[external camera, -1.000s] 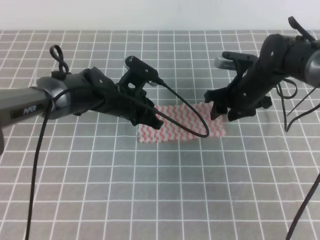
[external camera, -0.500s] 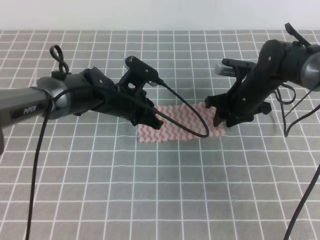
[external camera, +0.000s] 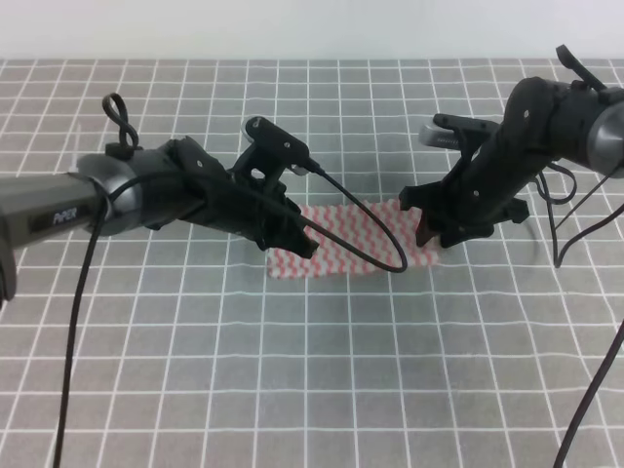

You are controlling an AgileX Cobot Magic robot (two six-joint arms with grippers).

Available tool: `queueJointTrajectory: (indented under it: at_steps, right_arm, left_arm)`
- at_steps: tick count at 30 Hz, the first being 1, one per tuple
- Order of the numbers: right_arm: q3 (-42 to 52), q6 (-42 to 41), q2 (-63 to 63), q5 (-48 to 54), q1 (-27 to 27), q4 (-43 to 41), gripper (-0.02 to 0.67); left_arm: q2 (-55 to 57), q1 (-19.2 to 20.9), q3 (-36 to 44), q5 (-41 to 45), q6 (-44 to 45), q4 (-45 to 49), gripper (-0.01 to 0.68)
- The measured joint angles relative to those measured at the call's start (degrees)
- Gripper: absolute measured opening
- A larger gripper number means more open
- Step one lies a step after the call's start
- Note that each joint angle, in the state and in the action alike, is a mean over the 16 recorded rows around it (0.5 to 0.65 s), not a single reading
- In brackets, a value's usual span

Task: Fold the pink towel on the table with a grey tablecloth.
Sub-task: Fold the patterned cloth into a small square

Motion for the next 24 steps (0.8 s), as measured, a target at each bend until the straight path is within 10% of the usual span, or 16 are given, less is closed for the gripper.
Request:
queueJointTrajectory:
  at_steps: [24]
  right_arm:
    - [-2.87,0.12,1.12,3.28,0.07,-1.89,0.253]
  left_arm:
    - [0.12,0.02,0.01,0.25,-0.03,-0.01,-0.002]
